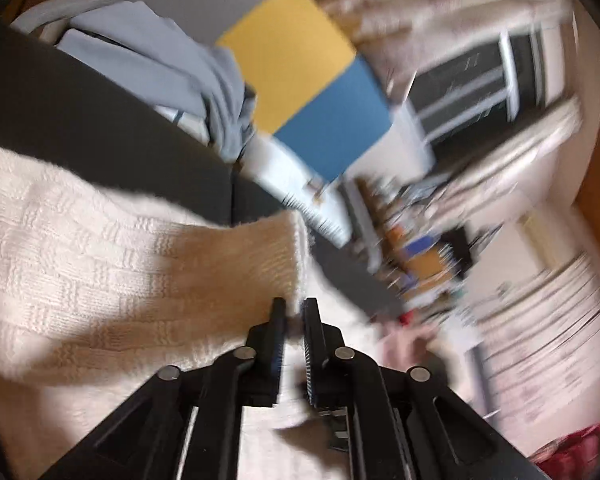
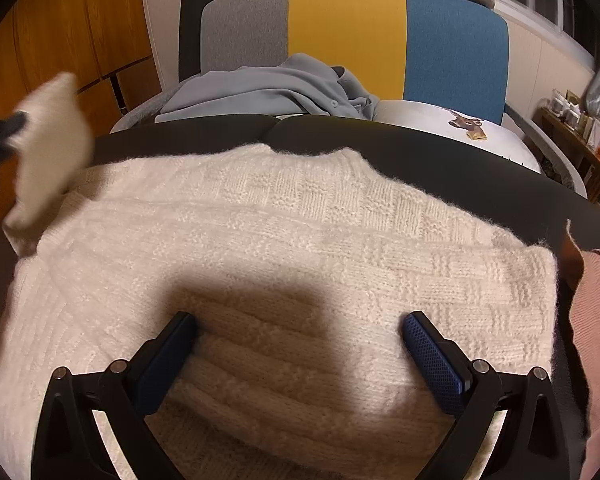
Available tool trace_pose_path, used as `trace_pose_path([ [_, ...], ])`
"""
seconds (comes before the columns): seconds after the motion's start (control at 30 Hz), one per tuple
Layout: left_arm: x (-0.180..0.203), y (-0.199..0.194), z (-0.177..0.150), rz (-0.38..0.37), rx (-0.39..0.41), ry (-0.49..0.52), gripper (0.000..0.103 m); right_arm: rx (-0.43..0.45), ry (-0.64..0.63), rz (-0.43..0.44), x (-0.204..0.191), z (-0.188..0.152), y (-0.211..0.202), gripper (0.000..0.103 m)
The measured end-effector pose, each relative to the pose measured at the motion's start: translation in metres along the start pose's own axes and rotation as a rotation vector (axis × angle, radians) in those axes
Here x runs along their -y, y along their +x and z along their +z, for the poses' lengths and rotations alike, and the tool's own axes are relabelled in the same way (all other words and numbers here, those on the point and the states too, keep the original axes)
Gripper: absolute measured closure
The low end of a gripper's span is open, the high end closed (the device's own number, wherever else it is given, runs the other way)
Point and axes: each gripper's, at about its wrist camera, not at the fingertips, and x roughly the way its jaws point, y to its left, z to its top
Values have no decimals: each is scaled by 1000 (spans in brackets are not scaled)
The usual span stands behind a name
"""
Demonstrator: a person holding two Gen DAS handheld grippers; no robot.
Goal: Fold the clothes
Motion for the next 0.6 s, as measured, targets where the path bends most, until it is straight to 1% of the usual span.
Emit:
trace_pose_path([
  [0.07, 11, 10, -11, 94, -8, 84, 80, -2, 0, 0, 0, 0, 0, 0],
  [0.1, 15, 5, -17, 129, 4, 117, 77, -2, -1, 0, 0, 0, 1, 0],
  [0.17, 19, -10, -30, 187, 43, 159, 74, -2, -1, 0, 0, 0, 1, 0],
  [0.27, 10, -43, -53, 230, 112, 143, 70, -6, 2, 1, 0, 0, 2, 0],
  [0.37, -12, -64, -73, 269, 133, 110, 70, -9, 8, 8, 1, 2, 0, 0],
  [0.4, -20, -68, -79, 289, 133, 104, 70, -6, 29, 48, -2, 4, -2, 0],
  [0.47, -38, -70, -88, 310, 123, 69, 70, 6, 92, 165, -12, 9, -8, 16],
  [0.5, -48, -72, -92, 297, 124, 42, 70, 11, 123, 224, -17, 12, -11, 24],
  [0.6, -67, -77, -96, 217, 150, -24, 70, 28, 216, 400, -32, 21, -21, 25],
])
